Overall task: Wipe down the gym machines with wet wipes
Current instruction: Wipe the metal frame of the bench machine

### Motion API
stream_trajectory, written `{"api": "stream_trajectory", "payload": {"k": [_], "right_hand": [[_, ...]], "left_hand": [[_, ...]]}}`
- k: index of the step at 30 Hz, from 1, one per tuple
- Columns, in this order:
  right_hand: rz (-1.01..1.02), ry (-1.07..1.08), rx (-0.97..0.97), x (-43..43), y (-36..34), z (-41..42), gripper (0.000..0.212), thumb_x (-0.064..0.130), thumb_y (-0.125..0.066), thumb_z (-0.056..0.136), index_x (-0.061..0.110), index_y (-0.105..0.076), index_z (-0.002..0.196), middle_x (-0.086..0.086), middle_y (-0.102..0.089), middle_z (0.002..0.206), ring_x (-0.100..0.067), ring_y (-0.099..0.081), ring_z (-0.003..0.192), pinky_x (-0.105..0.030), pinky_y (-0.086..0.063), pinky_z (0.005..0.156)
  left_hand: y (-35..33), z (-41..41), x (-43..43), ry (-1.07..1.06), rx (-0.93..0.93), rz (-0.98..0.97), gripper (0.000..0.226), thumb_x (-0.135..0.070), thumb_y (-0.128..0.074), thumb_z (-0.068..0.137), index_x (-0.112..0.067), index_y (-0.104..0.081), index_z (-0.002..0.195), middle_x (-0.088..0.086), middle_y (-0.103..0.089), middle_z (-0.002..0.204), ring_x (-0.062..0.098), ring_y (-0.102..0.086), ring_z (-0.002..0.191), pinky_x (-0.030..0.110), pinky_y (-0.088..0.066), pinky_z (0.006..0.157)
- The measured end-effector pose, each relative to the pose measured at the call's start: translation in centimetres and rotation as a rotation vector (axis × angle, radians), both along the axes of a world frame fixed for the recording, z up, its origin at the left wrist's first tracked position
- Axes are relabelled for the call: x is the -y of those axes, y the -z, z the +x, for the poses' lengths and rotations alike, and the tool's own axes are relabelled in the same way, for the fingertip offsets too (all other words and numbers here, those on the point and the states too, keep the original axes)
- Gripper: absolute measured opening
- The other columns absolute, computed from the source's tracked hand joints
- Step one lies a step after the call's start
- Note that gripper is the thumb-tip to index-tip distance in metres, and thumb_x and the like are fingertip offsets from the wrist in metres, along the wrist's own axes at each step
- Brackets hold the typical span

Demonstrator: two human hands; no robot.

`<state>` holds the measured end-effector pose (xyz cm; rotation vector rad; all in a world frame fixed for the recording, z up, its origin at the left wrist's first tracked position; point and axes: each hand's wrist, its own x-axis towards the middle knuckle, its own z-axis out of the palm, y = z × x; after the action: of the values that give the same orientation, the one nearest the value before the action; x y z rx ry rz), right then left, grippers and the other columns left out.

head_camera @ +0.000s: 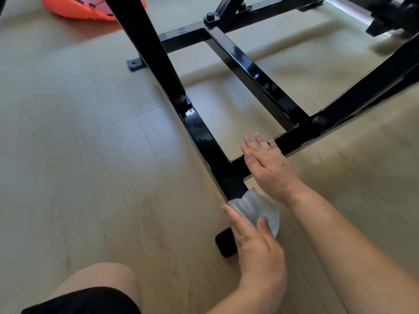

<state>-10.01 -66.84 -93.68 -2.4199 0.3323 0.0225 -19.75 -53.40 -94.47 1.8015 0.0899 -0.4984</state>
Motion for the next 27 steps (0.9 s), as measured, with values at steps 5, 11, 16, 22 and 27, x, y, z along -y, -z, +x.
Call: {"api": "stream_trajectory", "payload": {"k": [5, 11, 16, 22, 27], "right_hand": [[0.170, 0.273, 0.177, -2.6, 0.8, -5.2, 0.052, 0.046, -0.035, 0.106, 0.021, -0.056, 0.146, 0.013, -0.039, 0.161, 0.007, -0.018, 0.152, -0.032, -0.011, 0.129], [0.318, 0.515, 0.273, -5.1, 1.3, -7.7, 0.040, 0.035, -0.045, 0.107, 0.015, -0.069, 0.132, 0.009, -0.061, 0.138, 0.002, -0.049, 0.135, -0.014, -0.036, 0.113], [0.444, 0.634, 0.139, -5.2, 2.0, -9.1, 0.032, 0.031, -0.044, 0.110, 0.021, -0.072, 0.122, 0.017, -0.067, 0.116, 0.013, -0.057, 0.105, -0.001, -0.039, 0.090], [0.579, 0.830, 0.131, -4.7, 3.7, -10.5, 0.038, 0.039, -0.041, 0.110, 0.020, -0.073, 0.114, 0.011, -0.070, 0.114, -0.011, -0.060, 0.119, -0.024, -0.040, 0.097], [0.565, 0.858, 0.042, -3.9, 4.3, -11.6, 0.040, 0.043, -0.038, 0.110, 0.021, -0.072, 0.113, 0.010, -0.070, 0.115, -0.012, -0.060, 0.115, -0.030, -0.041, 0.095]], "left_hand": [[1.1, 12.1, 0.0, 0.006, -0.022, 0.067, 0.075, -0.037, -0.039, 0.109, -0.018, 0.011, 0.162, 0.003, -0.007, 0.171, 0.021, -0.013, 0.156, 0.035, -0.011, 0.128], [0.4, 4.3, -2.6, 0.171, 0.158, 0.106, 0.061, -0.020, -0.031, 0.108, -0.025, -0.005, 0.163, 0.009, -0.024, 0.166, 0.026, -0.027, 0.152, 0.029, -0.030, 0.119], [0.5, -0.7, -8.6, 0.242, 0.037, 0.135, 0.043, -0.024, -0.029, 0.111, -0.050, -0.022, 0.144, -0.033, -0.036, 0.142, -0.016, -0.039, 0.134, -0.010, -0.021, 0.093], [7.6, 3.3, -8.6, 0.694, 0.262, 0.643, 0.067, -0.033, -0.023, 0.111, -0.022, 0.023, 0.159, -0.006, 0.036, 0.163, 0.011, 0.030, 0.151, 0.030, 0.007, 0.127], [10.3, 1.0, -10.5, 0.852, 0.515, 0.709, 0.069, -0.037, -0.022, 0.109, -0.010, 0.014, 0.160, 0.011, 0.024, 0.168, 0.029, 0.030, 0.153, 0.045, 0.009, 0.124]]}}
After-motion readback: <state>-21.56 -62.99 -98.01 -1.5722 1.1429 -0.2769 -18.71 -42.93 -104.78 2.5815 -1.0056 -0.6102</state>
